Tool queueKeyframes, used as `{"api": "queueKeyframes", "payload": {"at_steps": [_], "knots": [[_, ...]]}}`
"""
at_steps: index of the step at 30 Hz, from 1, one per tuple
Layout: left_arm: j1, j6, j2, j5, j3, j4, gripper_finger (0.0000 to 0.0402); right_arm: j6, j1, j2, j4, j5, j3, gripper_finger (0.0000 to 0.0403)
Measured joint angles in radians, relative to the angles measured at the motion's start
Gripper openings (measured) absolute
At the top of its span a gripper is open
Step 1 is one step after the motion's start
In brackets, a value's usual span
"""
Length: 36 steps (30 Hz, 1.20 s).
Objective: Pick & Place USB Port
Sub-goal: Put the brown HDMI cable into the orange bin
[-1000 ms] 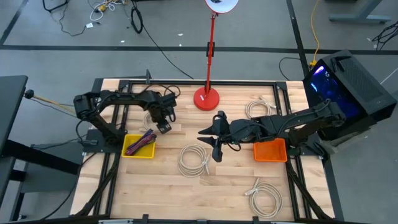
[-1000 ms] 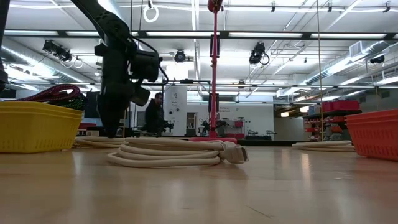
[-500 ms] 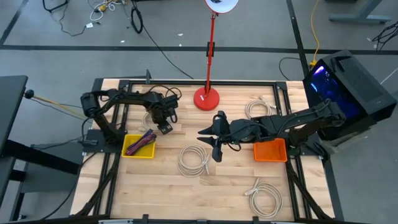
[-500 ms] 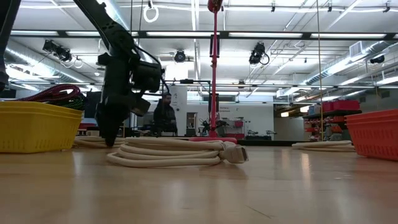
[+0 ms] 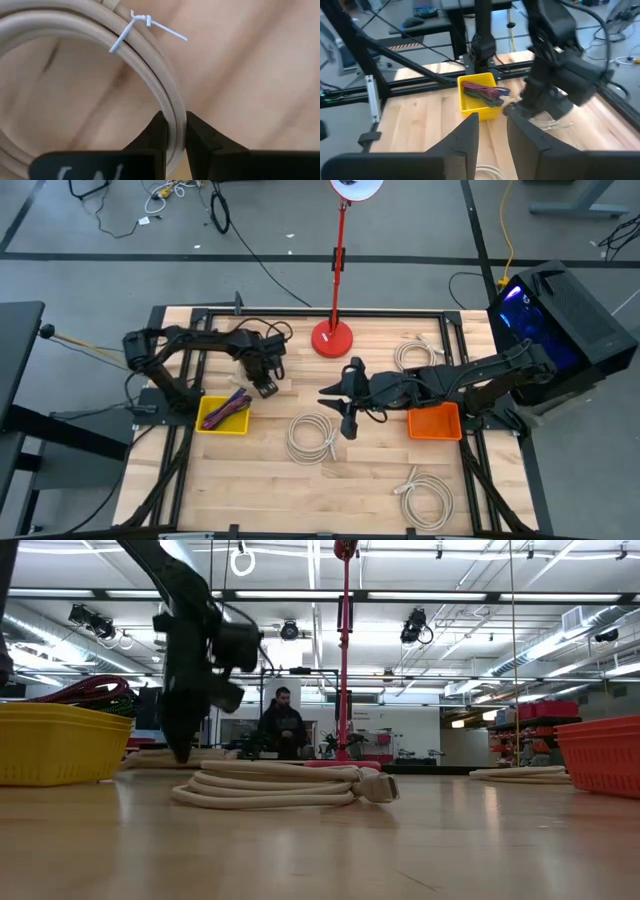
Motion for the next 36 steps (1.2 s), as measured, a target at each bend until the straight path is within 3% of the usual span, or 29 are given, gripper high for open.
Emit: {"api": "queueKeyframes", "payload": {"at_steps": [5,14,20,29,36], "knots": [[-0.014,-0.028,-0.125,-0.030,0.080,-0.017,0.0042,0.003,-0.031,0.000,-0.026,0.042,0.000,0.0105],[-0.046,-0.106,-0.408,-0.061,0.339,0.051,0.0042,0.035,-0.118,0.000,-0.050,-0.025,0.000,0.0105],[-0.179,-0.124,-0.507,-0.219,0.409,0.064,0.0042,0.081,-0.181,0.000,-0.002,-0.079,0.000,0.0105],[-0.419,-0.128,-0.473,-0.526,0.408,0.060,0.0042,0.140,-0.302,0.000,0.191,-0.338,0.000,0.0105],[-0.510,-0.097,-0.391,-0.641,0.408,0.135,0.0042,0.161,-0.346,0.008,0.268,-0.398,0.000,0.0105]]}}
